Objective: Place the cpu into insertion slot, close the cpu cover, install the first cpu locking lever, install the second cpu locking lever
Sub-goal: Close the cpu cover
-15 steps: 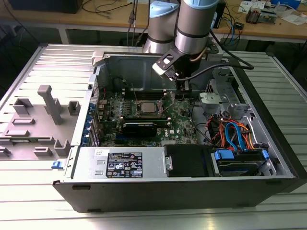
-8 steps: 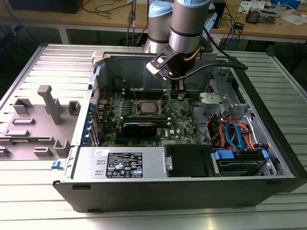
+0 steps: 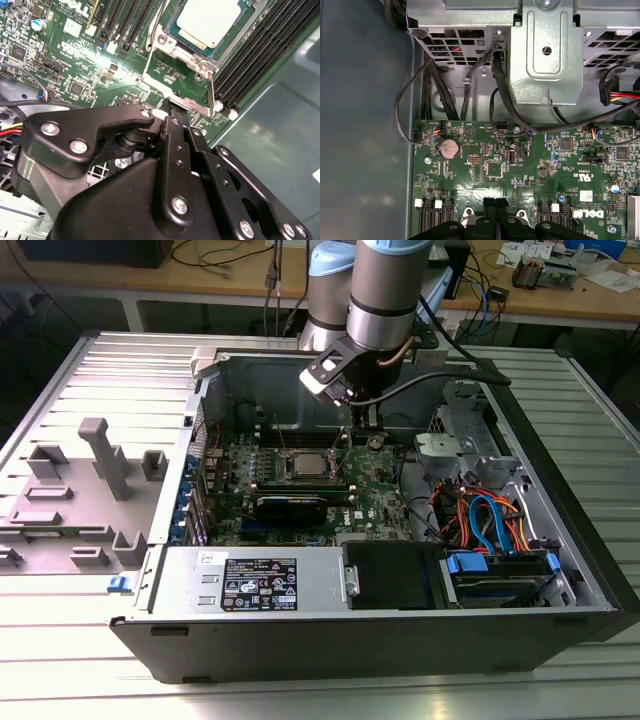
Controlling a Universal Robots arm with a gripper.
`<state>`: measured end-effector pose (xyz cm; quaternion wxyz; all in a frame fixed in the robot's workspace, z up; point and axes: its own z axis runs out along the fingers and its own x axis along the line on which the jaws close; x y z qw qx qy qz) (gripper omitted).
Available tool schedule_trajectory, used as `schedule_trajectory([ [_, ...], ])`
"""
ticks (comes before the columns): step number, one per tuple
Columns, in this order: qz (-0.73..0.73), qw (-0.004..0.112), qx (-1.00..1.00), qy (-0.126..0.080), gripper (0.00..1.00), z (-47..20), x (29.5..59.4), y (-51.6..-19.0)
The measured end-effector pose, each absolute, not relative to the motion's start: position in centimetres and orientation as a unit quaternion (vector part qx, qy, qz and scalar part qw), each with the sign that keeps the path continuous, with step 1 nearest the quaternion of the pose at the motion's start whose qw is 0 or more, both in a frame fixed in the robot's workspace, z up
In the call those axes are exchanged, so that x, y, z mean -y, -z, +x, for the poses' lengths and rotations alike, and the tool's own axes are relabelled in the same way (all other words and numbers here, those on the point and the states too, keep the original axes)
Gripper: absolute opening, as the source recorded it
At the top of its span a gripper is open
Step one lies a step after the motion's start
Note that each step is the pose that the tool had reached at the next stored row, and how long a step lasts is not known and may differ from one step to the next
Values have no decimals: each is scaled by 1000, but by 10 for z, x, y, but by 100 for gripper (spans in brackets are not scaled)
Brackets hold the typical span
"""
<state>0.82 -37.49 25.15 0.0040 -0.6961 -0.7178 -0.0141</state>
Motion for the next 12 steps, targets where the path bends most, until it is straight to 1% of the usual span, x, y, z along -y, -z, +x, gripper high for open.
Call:
schedule_trajectory([
  [12, -696, 4, 718, 14, 11, 4, 375, -251],
])
